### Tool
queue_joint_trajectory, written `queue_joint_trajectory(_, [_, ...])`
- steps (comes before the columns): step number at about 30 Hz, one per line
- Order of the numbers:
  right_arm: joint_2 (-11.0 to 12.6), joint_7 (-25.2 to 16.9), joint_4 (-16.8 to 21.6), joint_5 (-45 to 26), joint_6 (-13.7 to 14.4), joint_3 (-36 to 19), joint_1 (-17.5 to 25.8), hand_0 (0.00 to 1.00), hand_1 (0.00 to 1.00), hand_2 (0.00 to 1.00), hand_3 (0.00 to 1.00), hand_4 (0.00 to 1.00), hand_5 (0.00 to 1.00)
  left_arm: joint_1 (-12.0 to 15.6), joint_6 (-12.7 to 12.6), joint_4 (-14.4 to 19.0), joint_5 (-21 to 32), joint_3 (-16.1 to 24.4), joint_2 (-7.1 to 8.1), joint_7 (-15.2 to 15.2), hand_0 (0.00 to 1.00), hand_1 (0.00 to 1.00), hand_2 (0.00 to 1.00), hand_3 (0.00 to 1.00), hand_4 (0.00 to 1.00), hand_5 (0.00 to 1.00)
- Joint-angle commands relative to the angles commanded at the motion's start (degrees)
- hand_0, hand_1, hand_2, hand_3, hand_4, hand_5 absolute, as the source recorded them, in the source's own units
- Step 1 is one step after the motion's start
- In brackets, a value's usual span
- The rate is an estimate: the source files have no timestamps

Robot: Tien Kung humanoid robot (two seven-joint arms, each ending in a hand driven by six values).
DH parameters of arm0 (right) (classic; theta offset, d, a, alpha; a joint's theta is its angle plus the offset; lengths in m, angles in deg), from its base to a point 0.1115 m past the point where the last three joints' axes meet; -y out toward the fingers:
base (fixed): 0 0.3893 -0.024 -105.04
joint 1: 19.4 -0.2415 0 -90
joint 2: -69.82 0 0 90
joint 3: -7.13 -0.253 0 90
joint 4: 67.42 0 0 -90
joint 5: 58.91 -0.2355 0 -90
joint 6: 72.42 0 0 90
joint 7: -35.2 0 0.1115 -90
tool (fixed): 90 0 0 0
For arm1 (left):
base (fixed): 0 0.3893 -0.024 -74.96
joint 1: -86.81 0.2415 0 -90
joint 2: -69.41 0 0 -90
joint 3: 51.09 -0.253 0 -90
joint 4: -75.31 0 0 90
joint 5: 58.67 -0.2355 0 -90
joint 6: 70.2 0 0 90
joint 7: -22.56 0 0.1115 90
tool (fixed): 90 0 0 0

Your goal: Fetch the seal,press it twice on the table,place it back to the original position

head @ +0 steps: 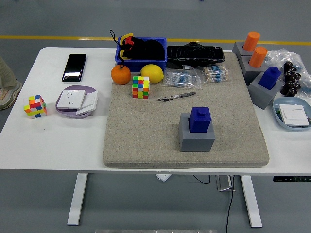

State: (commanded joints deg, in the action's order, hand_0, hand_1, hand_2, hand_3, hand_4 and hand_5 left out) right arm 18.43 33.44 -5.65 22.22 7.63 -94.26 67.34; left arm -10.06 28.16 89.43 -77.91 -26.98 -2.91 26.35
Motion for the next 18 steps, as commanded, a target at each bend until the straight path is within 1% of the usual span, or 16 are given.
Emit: queue_joint_trajectory(18, [0.0, 0.04, 0.12, 0.24, 0.11, -0.64, 0.38, 0.925, 0.89, 0.873, 0.84, 0.998, 0.804, -0.14, 0.06, 0.0, 0.03, -0.54, 0.24, 0.05, 0.795, 0.747, 0.737, 0.776, 0.805, 0.471])
